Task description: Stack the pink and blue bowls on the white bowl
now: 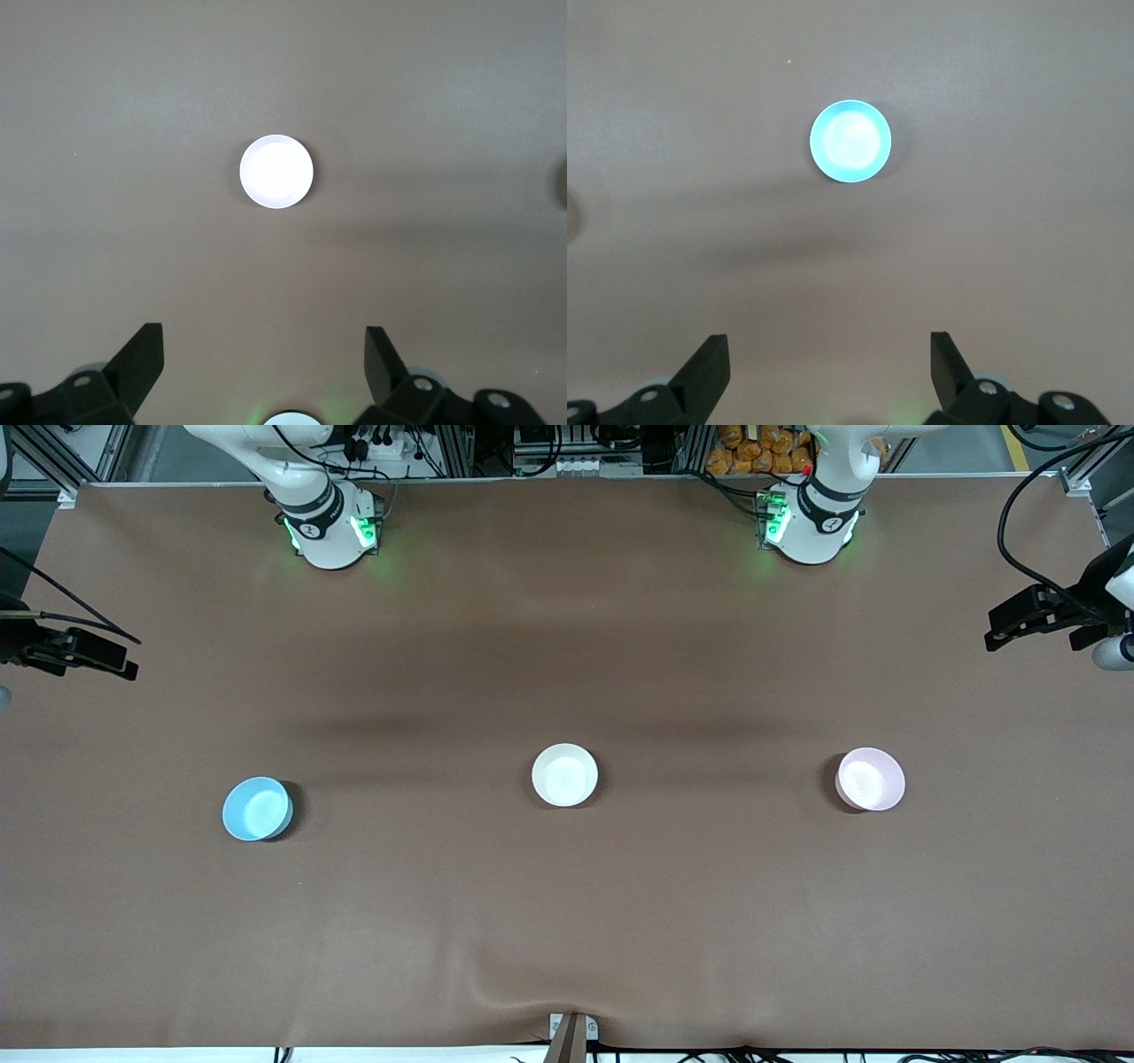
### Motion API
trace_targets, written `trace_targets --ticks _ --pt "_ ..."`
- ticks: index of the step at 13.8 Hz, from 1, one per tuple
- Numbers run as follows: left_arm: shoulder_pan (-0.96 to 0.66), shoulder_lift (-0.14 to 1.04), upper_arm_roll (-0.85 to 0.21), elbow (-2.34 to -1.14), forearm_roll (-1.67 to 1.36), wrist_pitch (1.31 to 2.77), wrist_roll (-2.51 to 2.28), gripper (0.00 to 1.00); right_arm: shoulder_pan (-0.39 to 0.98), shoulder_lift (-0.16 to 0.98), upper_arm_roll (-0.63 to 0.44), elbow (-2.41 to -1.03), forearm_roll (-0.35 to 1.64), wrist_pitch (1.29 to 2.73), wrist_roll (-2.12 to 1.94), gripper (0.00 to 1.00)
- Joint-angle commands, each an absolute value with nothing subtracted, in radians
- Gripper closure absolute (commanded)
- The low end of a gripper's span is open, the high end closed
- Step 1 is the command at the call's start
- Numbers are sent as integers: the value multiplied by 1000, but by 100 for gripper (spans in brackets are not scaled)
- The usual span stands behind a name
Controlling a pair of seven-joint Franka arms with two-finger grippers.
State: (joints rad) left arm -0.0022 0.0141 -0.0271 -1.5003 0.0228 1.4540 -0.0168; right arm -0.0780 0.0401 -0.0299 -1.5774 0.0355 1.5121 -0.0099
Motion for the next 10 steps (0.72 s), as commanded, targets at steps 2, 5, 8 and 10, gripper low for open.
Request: trace_targets --ticks 2,5,8,10 --pt "12 23 -26 -1482 8 1453 2 0 -91 31 -23 -1580 31 1538 -28 0" --pt "17 35 -26 -1485 2 1453 2 0 -86 29 -23 -1580 31 1537 -29 0" --pt "35 69 -25 -1491 -3 1453 17 0 -86 29 -23 -1597 31 1549 -37 0" --pt "41 101 -25 -1502 -9 1454 21 0 -87 32 -25 -1603 31 1560 -37 0"
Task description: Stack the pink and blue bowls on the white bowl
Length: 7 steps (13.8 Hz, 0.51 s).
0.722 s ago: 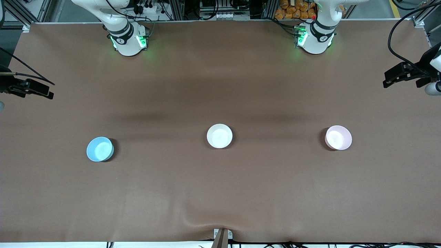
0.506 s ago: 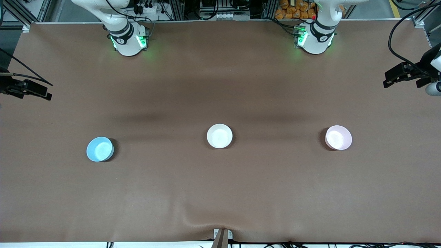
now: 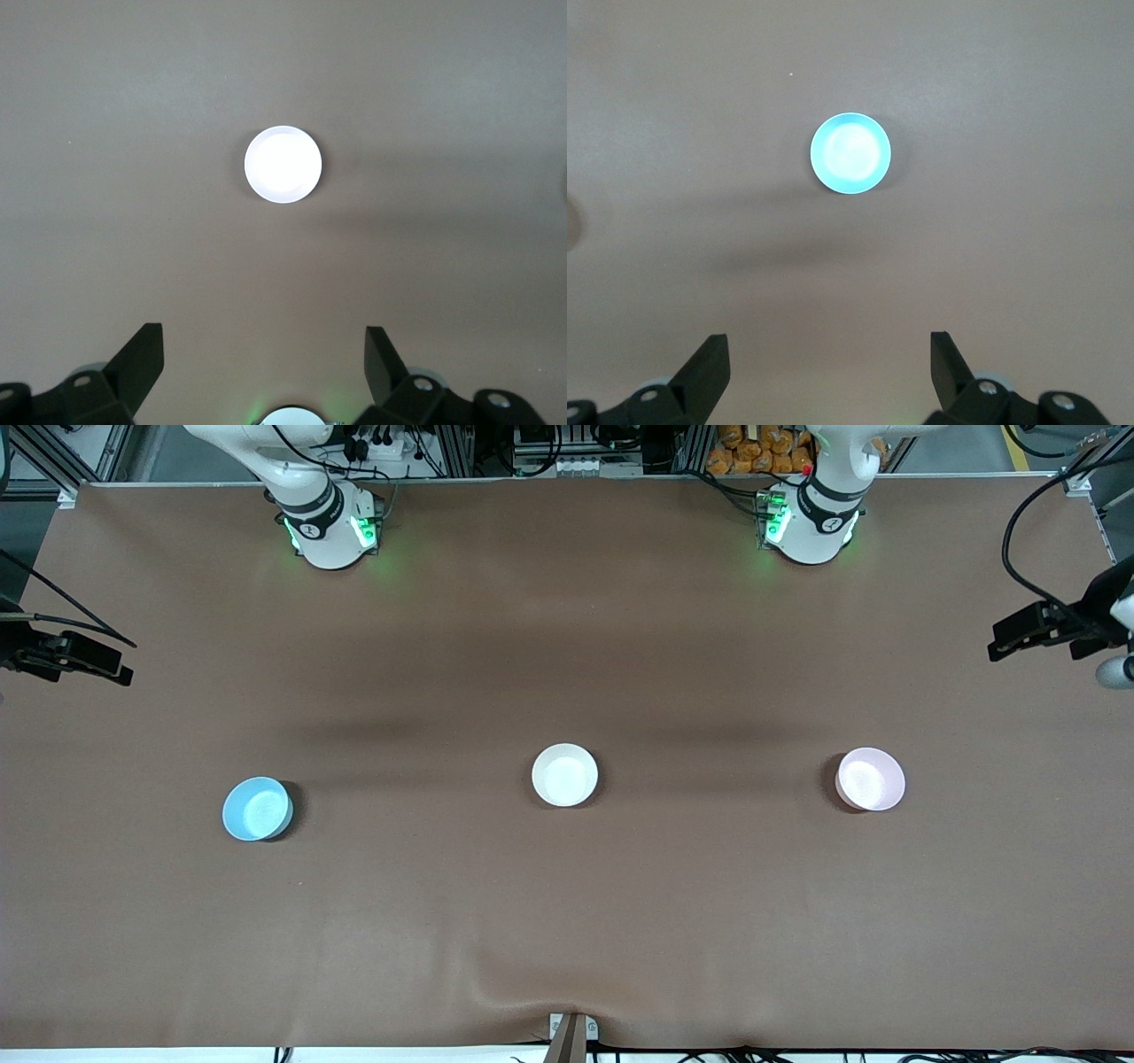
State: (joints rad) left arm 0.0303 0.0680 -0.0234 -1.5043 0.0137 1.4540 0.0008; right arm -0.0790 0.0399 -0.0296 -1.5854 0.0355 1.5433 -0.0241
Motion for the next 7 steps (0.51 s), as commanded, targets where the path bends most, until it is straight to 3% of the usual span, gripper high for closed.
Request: trace_targets --ticks 1,7 --pt "41 129 -25 -1505 -8 1465 23 0 -90 34 -25 -1618 29 1569 -38 0" --pt "103 282 -25 -1557 5 1694 153 0 -114 49 -26 -1698 21 1687 -69 0"
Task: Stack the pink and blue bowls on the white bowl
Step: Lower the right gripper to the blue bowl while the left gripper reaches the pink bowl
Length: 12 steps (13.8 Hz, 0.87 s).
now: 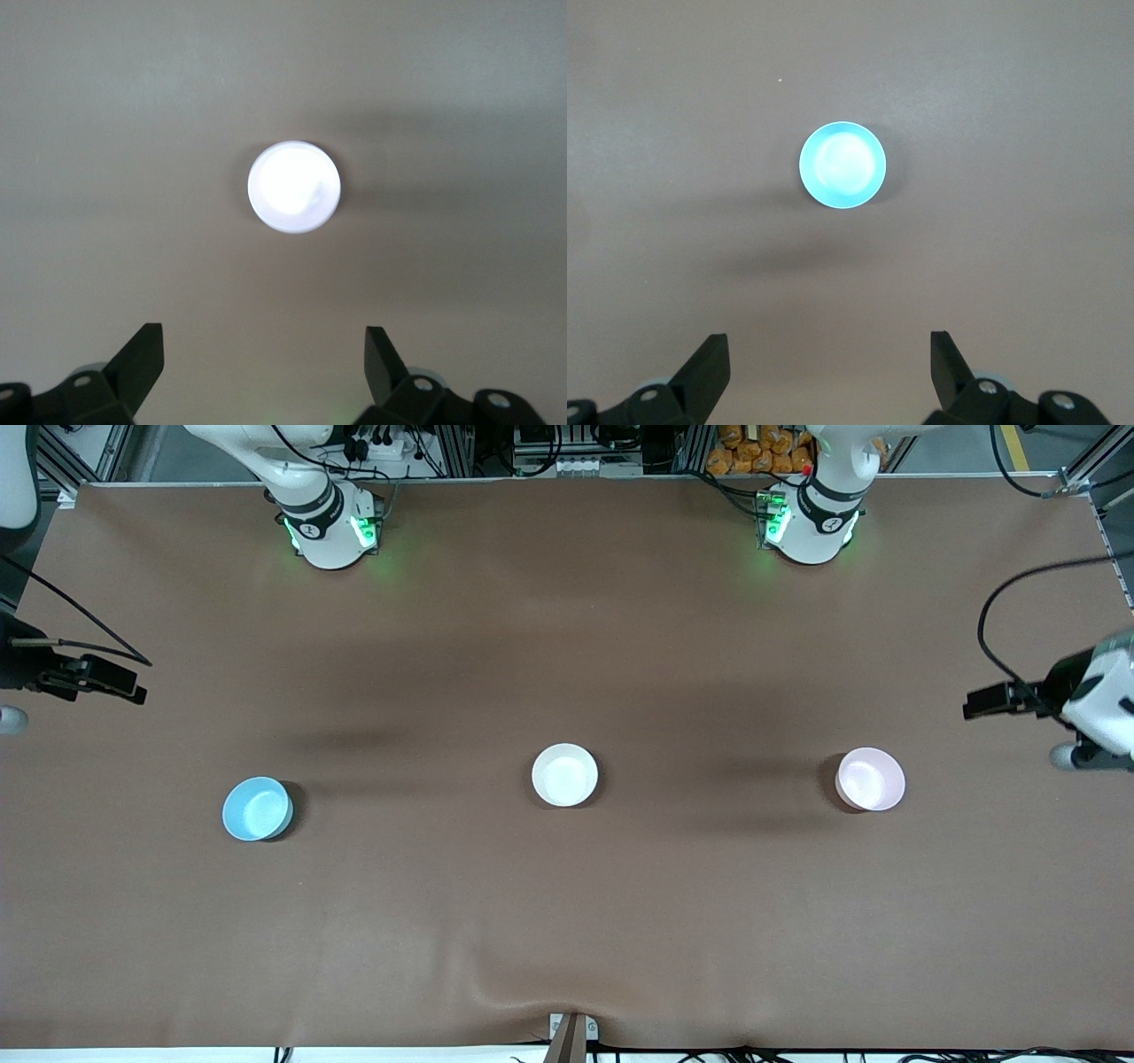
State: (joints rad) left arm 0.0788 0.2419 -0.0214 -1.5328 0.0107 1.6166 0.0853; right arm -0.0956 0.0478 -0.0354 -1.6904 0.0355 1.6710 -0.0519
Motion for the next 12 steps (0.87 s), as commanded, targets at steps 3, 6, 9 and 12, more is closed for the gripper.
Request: trace_targets --ticks 3,6,9,12 --pt "95 305 -25 -1655 8 1857 152 0 -117 96 -26 -1707 20 1738 -69 0" --pt "78 313 -29 -1761 8 2001 135 0 -121 175 -26 -1713 20 1821 -69 0" --pt "77 321 -29 -1882 9 2124 135 0 -123 268 -26 -1713 20 1900 -69 0" --pt "86 321 -29 -2023 31 2326 141 1 -133 366 -26 -1713 18 2001 -74 0"
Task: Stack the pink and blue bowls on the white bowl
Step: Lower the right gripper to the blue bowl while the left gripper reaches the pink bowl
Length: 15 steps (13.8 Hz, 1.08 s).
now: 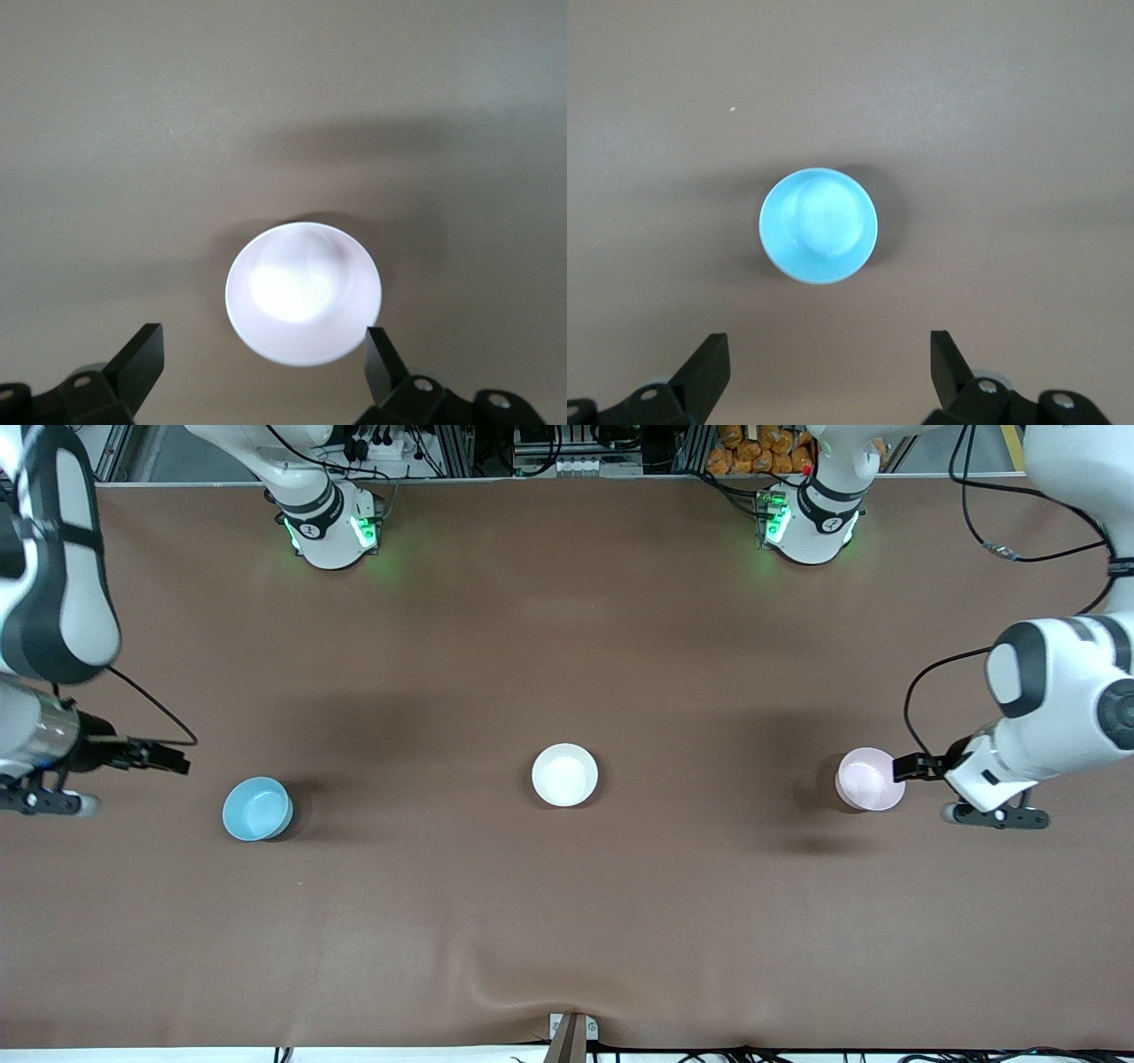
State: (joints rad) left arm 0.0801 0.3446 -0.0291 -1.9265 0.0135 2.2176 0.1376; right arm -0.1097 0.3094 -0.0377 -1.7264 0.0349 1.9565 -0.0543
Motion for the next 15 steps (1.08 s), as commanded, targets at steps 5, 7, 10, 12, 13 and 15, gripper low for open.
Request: trace_targets --ticks 5,7,10,12,13,15 --pt "113 377 -29 -2068 37 2437 175 15 -149 526 -26 -1710 18 2164 -104 0" --pt "132 391 -31 -2074 38 2463 212 29 -146 577 -26 -1710 18 2233 -104 0" --pt "133 416 -32 -2074 38 2483 213 39 -147 630 -25 -1710 18 2307 -104 0" --pt "137 434 -32 -2074 37 2500 213 41 -149 644 -25 -1724 20 2301 -104 0" --pt "137 437 -32 -2074 38 2506 215 42 -149 647 -25 -1741 20 2307 -104 0" --pt "140 440 -32 -2074 37 2507 225 58 -149 649 -25 -1743 20 2303 -104 22"
